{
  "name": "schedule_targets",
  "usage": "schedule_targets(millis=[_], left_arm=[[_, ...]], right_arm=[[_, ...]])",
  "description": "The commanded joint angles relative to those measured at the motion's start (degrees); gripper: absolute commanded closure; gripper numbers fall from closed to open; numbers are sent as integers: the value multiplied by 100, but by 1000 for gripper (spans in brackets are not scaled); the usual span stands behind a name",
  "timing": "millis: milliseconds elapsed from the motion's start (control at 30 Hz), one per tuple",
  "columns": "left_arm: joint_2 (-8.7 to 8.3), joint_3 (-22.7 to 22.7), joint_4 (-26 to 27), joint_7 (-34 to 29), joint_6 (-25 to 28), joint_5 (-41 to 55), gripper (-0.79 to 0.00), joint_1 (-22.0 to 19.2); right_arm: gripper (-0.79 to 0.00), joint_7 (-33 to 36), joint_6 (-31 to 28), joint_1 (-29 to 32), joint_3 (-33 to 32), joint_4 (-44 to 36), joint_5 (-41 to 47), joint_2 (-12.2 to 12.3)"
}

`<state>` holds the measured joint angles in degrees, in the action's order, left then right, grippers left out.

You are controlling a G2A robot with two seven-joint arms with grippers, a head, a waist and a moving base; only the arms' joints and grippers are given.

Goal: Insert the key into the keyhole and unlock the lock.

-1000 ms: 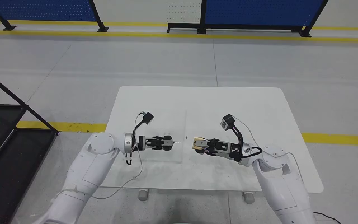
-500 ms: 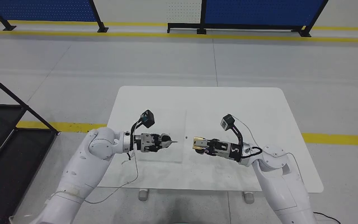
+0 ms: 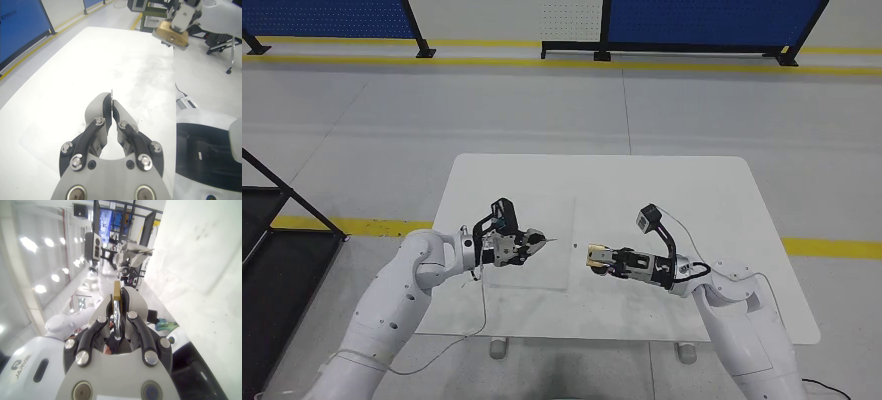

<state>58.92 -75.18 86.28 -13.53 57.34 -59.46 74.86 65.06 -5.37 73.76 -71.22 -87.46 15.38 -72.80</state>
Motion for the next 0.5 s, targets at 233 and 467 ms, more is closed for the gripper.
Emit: schedule_targets(millis=[233,467], left_arm=[[0,1,58,-65,-51,-49,0,-2],[-21,-61,171,1000,7,-1014,0,37]], right_arm=[[0,0,0,0,0,0,0,0],[0,0,0,0,0,0,0,0]])
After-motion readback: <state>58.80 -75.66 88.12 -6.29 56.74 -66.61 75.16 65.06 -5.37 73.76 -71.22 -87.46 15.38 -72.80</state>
